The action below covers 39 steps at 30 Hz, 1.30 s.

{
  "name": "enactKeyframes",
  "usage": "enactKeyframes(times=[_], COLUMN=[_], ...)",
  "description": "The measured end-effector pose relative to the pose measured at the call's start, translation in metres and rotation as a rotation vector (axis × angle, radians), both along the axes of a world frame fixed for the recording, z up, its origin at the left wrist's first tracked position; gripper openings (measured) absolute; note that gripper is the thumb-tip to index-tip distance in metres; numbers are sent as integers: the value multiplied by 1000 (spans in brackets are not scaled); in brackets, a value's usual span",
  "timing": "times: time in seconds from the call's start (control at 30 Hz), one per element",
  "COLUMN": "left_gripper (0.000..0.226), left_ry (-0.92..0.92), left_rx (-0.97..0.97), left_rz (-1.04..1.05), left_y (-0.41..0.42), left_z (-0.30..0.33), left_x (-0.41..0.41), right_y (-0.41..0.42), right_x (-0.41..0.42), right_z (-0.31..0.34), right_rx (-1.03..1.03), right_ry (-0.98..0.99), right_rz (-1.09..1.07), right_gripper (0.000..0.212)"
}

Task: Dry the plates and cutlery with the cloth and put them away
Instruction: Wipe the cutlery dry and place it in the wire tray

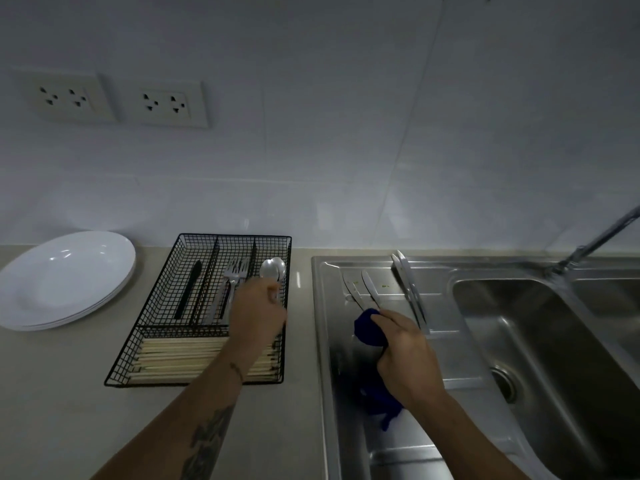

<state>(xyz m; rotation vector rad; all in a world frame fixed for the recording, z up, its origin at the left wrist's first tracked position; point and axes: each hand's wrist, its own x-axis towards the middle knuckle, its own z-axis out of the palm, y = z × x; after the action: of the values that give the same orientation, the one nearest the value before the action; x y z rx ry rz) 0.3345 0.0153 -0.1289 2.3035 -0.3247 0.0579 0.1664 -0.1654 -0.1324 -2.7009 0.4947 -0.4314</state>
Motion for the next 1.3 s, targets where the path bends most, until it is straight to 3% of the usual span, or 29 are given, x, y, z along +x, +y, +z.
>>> enactKeyframes(times=[0.23,0.4,0.9,1.3], left_gripper=[20,27,35,46], left_ry=[298,368,315,268], left_rx=[24,134,251,607], left_rz=[-280,-189,192,126], left_y=[-85,-134,-190,-172], left_z=[-30,-42,-55,-50], left_x=[-67,-94,-101,-97], right_y=[-25,-43,-123,-131], right_x=[-47,-72,-76,-55], right_z=[-2,0,0,-13], right_rx=[54,86,120,199], right_ry=[15,8,109,114], right_rz=[-97,-131,103,163], right_gripper=[63,65,59,62])
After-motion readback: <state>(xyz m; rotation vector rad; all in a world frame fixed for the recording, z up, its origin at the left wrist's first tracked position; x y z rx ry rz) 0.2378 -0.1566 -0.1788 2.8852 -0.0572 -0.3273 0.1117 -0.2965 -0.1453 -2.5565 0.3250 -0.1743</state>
